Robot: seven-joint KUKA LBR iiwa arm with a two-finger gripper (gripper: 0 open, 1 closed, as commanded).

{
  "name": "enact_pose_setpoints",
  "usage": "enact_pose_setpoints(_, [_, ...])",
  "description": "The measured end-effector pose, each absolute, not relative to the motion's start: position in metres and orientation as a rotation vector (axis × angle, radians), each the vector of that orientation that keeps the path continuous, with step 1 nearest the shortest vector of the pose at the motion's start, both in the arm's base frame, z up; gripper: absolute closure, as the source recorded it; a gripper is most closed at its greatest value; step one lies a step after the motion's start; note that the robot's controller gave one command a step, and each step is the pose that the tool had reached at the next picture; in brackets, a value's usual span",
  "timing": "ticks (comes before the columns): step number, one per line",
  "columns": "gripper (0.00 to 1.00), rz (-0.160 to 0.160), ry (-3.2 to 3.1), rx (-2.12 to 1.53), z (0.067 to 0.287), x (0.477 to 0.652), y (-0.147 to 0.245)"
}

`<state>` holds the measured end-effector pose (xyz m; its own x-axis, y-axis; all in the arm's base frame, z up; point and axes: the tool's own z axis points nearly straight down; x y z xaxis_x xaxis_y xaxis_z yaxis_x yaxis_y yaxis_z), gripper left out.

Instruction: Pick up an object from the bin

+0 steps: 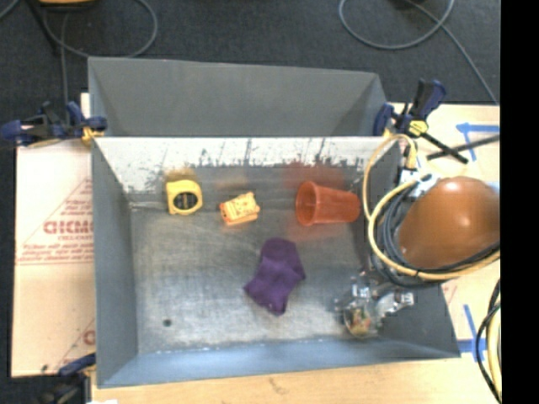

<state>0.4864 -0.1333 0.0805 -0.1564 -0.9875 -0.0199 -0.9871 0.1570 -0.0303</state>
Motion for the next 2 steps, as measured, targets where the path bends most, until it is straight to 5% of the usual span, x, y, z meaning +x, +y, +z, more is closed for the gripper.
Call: enact_pose_setpoints(2, [1.0, -0.016, 2.363, -2.017, 0.0805, 0.4865, -0.1333])
